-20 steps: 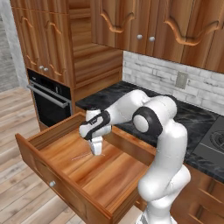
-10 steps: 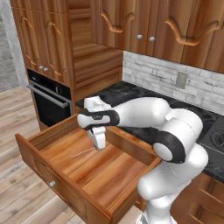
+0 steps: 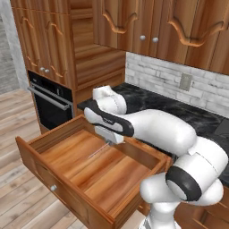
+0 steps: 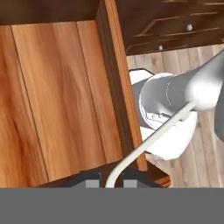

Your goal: Take a straw from the drawer in front and place it inside the glass cup on the dining counter.

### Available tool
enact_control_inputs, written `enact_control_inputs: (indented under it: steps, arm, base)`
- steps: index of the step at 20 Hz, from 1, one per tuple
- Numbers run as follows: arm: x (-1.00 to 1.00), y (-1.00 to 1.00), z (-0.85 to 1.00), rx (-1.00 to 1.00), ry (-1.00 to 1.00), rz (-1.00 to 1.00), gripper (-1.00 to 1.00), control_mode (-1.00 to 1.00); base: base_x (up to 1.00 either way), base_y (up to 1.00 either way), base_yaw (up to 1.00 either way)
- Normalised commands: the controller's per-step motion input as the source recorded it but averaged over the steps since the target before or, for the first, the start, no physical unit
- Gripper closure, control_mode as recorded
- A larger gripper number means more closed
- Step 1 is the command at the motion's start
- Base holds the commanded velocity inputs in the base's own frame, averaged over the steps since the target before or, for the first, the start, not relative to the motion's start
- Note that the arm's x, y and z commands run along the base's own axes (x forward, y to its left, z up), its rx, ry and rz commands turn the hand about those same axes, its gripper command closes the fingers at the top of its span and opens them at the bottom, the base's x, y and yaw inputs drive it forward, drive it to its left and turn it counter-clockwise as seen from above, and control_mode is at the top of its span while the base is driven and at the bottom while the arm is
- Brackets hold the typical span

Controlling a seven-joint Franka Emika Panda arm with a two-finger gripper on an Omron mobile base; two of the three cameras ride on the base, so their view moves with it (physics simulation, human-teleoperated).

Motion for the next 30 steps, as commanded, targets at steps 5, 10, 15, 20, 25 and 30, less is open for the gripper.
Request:
enact_control_inputs:
  steps: [5,10,15,20,25,30]
  arm:
    - [-0.44,-0.35,0.21,0.0,-0.07,0.09,1.0,-1.0]
    - [-0.22,-0.14,0.17,0.0,-0.05,-0.02,1.0,-1.0]
    - [-0.08,0.0,0.1,0.0,0.0,-0.1,1.0,-1.0]
    - [-0.1,-0.07,0.02,0.06,0.0,-0.1,1.0,-1.0]
    - [-0.12,0.0,0.0,0.04,0.0,-0.08,1.0,-1.0]
    - [0.0,0.0,0.0,0.0,0.0,0.0,1.0,1.0]
  base:
    - [0.0,0.0,0.0]
    - [0.0,0.0,0.0]
    - [0.0,0.0,0.0]
    - [0.0,0.0,0.0]
    - [0.0,0.0,0.0]
    - [-0.38,0.0,-0.04]
